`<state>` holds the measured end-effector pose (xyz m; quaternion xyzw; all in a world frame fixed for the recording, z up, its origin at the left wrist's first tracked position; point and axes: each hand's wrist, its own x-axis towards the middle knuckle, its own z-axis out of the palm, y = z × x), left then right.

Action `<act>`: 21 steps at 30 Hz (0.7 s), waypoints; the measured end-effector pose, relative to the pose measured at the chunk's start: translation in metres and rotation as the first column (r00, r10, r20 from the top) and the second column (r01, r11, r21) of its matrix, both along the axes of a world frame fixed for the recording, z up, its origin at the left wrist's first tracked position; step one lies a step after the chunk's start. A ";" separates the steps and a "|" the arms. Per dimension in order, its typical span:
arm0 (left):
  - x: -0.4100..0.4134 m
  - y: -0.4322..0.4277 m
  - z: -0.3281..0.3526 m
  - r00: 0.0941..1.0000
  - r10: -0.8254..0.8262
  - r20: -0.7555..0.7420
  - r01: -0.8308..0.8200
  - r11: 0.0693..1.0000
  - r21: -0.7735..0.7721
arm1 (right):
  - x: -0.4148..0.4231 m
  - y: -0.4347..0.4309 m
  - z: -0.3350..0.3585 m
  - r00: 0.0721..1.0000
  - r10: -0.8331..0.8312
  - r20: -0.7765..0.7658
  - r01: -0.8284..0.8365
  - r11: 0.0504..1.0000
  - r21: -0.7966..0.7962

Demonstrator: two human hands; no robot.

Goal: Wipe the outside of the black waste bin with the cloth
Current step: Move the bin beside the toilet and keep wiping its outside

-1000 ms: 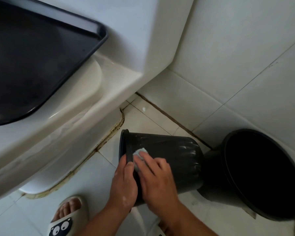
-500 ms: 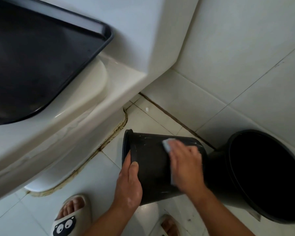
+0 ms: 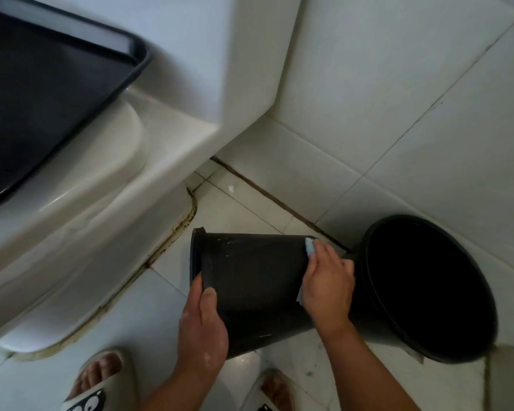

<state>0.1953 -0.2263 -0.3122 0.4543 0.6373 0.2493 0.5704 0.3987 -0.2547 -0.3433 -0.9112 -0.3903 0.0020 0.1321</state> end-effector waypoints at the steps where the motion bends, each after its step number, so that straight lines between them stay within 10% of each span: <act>1: 0.000 -0.001 -0.001 1.000 -0.001 0.001 0.001 1.000 -0.002 | -0.014 0.003 0.002 1.000 -0.003 -0.012 0.003 1.000 0.011; 6: -0.001 0.005 0.004 0.997 0.013 -0.080 -0.008 0.998 0.070 | -0.103 -0.019 0.002 0.859 0.510 0.043 -0.511 0.859 0.018; 13: -0.013 0.018 0.015 0.993 0.078 -0.094 -0.071 0.994 0.081 | -0.005 -0.013 -0.008 1.000 -0.015 0.006 0.015 1.000 0.014; 19: -0.010 0.025 0.019 0.987 0.089 -0.133 -0.077 0.992 0.098 | -0.109 -0.022 -0.006 0.827 0.562 0.025 -0.562 0.824 0.078; 21: -0.011 0.025 0.019 0.991 0.072 -0.114 -0.061 0.993 0.096 | -0.069 -0.019 -0.010 0.873 0.486 0.046 -0.487 0.873 0.018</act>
